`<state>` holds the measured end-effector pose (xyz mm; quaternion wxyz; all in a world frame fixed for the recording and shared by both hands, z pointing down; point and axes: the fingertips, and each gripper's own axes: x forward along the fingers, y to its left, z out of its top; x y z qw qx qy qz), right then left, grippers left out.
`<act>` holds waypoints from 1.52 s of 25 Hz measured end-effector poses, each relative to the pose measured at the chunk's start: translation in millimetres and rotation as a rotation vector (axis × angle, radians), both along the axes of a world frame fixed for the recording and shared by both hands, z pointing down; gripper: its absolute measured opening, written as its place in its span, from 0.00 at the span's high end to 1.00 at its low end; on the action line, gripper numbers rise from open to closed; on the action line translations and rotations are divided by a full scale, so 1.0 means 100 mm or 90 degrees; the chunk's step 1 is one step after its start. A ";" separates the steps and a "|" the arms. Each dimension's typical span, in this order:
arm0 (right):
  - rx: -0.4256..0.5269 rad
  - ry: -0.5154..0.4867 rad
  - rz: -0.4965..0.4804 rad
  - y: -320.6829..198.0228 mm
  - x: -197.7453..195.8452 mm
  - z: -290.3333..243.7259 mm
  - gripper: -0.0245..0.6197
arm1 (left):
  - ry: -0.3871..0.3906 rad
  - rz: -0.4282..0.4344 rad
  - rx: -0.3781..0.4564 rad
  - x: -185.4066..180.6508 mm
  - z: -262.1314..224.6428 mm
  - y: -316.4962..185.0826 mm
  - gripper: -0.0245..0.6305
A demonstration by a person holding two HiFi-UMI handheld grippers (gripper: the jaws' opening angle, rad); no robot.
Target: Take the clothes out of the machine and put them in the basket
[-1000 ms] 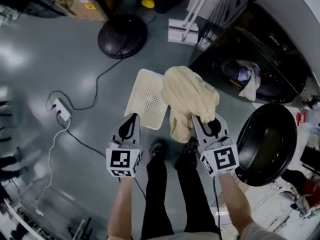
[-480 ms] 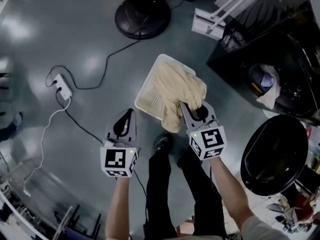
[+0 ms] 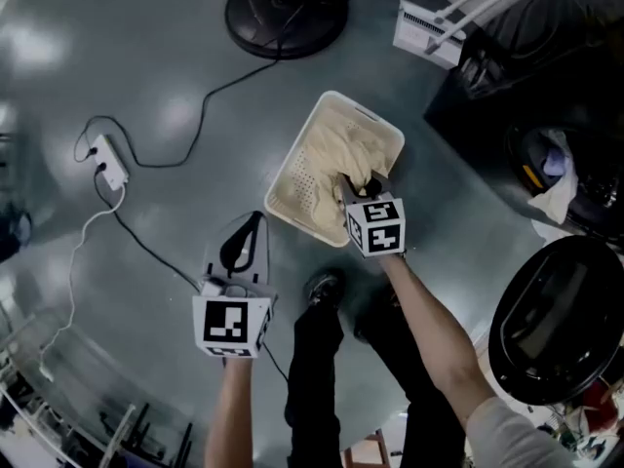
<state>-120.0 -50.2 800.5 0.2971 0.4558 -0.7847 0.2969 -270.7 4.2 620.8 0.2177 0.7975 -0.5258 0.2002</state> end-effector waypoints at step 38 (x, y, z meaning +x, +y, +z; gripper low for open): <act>0.114 -0.027 0.031 0.17 0.47 -1.32 0.81 | 0.003 0.080 0.019 0.74 -0.62 -0.15 0.93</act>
